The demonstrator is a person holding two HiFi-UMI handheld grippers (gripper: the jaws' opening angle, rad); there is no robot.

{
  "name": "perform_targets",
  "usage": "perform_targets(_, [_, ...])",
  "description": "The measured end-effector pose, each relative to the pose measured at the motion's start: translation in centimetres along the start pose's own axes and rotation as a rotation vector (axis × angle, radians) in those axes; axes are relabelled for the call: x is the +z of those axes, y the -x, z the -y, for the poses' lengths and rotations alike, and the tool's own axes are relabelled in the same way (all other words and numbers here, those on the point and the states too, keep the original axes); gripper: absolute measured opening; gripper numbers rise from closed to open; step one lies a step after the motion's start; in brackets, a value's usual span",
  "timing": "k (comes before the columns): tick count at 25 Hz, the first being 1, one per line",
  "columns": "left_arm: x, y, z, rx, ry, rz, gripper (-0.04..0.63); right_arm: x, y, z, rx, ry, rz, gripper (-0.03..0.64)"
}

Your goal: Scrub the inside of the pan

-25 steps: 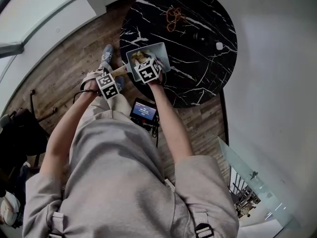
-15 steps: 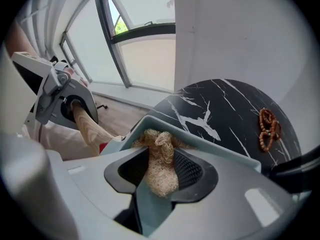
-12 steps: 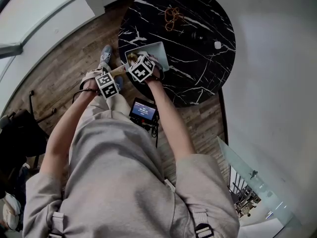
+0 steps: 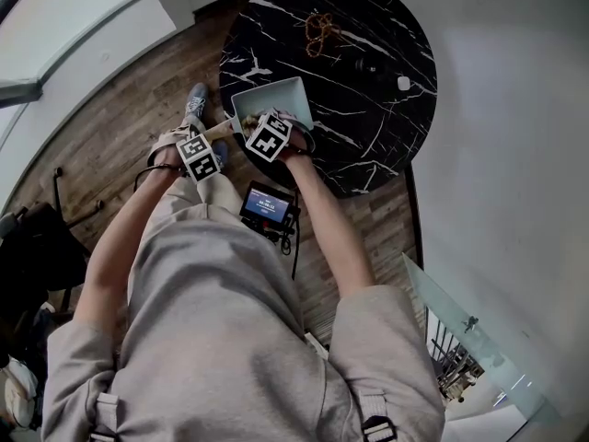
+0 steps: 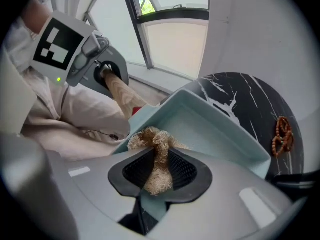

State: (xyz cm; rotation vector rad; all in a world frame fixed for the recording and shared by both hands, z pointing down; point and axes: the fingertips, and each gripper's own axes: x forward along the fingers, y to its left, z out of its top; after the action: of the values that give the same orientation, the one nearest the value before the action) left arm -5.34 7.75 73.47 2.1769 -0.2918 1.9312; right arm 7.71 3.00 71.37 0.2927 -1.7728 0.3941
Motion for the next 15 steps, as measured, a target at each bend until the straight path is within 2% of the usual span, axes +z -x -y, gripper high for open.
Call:
perform_targets(6, [0.1,0.0,0.1,-0.002,0.005,0.002,0.048,-2.6,0.3,-1.1,0.026,0.042,-0.034,0.093])
perform_targets(9, [0.1,0.0,0.0,-0.003,0.002,0.002,0.048,-3.5,0.6,0.1,0.006,-0.022,-0.026,0.089])
perform_targets(15, [-0.1,0.0,0.0,-0.003,0.000,0.000,0.048,-6.5,1.6,4.0,-0.097,-0.159,-0.067,0.089])
